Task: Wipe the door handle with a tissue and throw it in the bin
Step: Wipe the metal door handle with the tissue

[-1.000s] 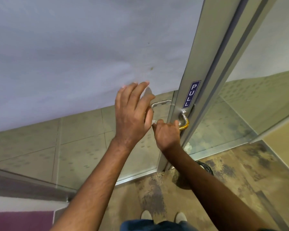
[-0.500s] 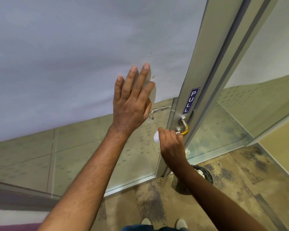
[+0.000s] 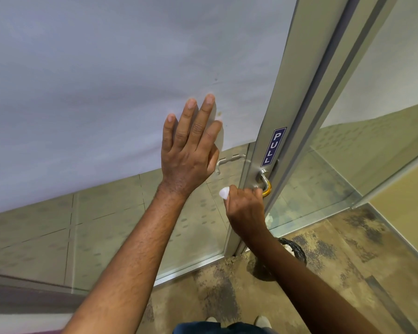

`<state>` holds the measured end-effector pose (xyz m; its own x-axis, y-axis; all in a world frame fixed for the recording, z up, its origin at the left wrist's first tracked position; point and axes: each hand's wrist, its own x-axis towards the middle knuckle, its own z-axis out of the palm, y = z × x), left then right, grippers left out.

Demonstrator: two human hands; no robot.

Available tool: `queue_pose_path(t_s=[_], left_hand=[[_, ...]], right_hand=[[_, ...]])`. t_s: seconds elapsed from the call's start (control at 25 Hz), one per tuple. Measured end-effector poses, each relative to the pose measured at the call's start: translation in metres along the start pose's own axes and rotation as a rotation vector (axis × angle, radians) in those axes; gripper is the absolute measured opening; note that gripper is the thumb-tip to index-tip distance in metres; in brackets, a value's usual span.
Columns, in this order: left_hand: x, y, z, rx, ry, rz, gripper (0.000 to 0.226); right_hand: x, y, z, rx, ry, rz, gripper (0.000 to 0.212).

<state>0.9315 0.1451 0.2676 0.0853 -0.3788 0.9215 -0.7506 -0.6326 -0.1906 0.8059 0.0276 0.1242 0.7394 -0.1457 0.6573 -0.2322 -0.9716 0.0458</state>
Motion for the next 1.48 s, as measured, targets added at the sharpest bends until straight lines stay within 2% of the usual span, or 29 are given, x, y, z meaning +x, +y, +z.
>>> queue_pose_path(t_s=[0.12,0.24,0.32,0.44,0.48,0.52,0.56,0.72,0.88,1.0,1.08,1.12,1.2,1.24,1.32,1.36,1.48], left_hand=[[0.000,0.000,0.000,0.001,-0.004,0.002,0.037],[-0.001,0.000,0.001,-0.007,-0.005,0.001,0.036],[-0.002,0.001,0.001,-0.009,-0.005,0.004,0.036],[-0.002,0.000,0.002,-0.005,-0.002,0.000,0.036],[-0.002,-0.001,0.002,-0.003,-0.005,0.000,0.037],[-0.002,-0.001,0.002,-0.003,-0.007,-0.001,0.037],[-0.002,0.000,0.002,-0.002,-0.007,-0.002,0.037],[-0.001,0.000,0.001,-0.002,-0.013,0.003,0.038],[-0.001,-0.001,0.001,-0.002,-0.012,0.005,0.038],[-0.003,-0.001,0.003,-0.001,-0.006,0.006,0.038],[-0.003,-0.001,0.004,-0.004,0.003,0.008,0.038],[-0.004,-0.001,0.005,-0.004,0.008,0.010,0.038],[-0.005,-0.001,0.006,0.000,0.013,0.012,0.037],[-0.005,-0.002,0.006,0.001,0.011,0.013,0.036],[-0.005,-0.003,0.007,0.002,0.007,0.012,0.036],[-0.005,-0.003,0.007,0.003,0.004,0.013,0.035],[-0.005,-0.003,0.006,0.017,-0.007,0.016,0.035]], right_hand=[[-0.023,0.012,0.004,0.033,-0.157,0.043,0.033],[-0.037,0.020,0.010,0.035,-0.094,-0.009,0.045],[-0.028,0.016,0.009,0.004,-0.090,0.010,0.036],[-0.006,0.007,0.001,-0.042,-0.217,0.037,0.008],[-0.002,0.005,0.001,-0.051,-0.245,0.025,0.011],[0.001,0.003,0.000,-0.088,-0.262,0.008,0.027],[0.004,0.002,-0.001,-0.127,-0.252,-0.007,0.036],[0.012,-0.005,-0.005,-0.155,-0.121,0.031,0.036],[-0.013,0.002,-0.003,0.039,-0.228,0.104,0.015],[-0.037,0.019,0.004,0.071,-0.195,0.032,0.052],[-0.039,0.020,0.006,0.045,-0.139,0.028,0.058],[-0.037,0.017,0.008,0.038,-0.135,0.034,0.052],[-0.025,0.011,0.008,0.015,-0.154,0.022,0.021],[-0.016,0.009,0.006,0.015,-0.195,0.040,0.012],[-0.001,0.007,0.006,-0.035,-0.281,0.069,0.033],[0.006,0.007,0.003,-0.055,-0.265,0.056,0.041],[0.010,0.003,0.003,-0.068,-0.137,0.047,0.039]])
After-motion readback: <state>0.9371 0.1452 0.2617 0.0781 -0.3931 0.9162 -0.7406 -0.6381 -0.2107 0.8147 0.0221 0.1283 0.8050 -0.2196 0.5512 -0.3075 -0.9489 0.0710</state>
